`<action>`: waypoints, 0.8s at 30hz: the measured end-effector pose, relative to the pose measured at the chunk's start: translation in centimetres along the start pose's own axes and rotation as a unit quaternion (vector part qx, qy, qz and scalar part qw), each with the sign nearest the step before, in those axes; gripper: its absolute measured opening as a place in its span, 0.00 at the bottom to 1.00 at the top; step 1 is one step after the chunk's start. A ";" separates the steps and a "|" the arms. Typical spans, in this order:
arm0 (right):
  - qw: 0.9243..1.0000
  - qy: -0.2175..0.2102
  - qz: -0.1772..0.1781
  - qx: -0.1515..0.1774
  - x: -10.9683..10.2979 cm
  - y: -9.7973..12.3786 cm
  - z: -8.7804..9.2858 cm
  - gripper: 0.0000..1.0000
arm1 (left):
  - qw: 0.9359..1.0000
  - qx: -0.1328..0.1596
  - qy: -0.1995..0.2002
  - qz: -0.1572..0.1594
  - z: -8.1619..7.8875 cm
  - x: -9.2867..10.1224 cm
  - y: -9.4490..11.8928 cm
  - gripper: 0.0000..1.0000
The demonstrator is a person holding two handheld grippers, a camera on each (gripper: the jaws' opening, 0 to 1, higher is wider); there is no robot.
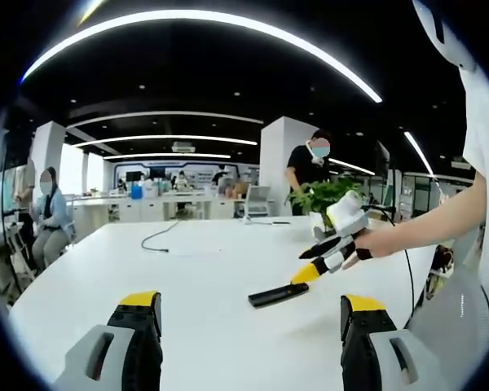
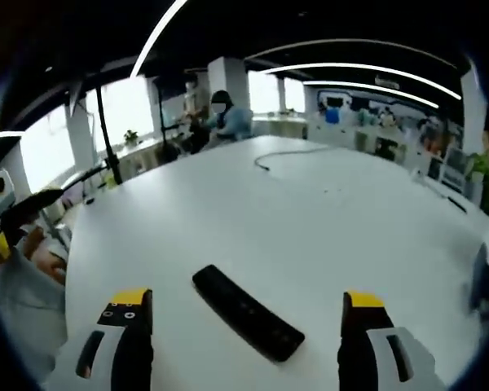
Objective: Press the specified remote control buttons in sequence, fully releasing each button before pressing the next.
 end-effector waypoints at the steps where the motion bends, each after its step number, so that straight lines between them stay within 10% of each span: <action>1: 1.000 0.004 0.007 0.005 0.0 0.3 -0.1 0.97 | 1.000 0.001 0.000 0.000 0.0 0.0 0.0 0.94; 24: 0.995 -0.012 0.058 0.076 -1.9 6.1 -0.6 0.99 | 1.000 0.000 -0.001 0.005 0.0 0.2 0.0 0.94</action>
Point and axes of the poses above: the point that each gripper's makers call its tool centre point, and the gripper's own axes: y roughly backward along the fingers, x roughly to its right, z roughly out of its underside, the point moved 5 cm from there along y, roughly backward along the fingers, and after that the axes turned 9 degrees about y, right-handed, at the moved point
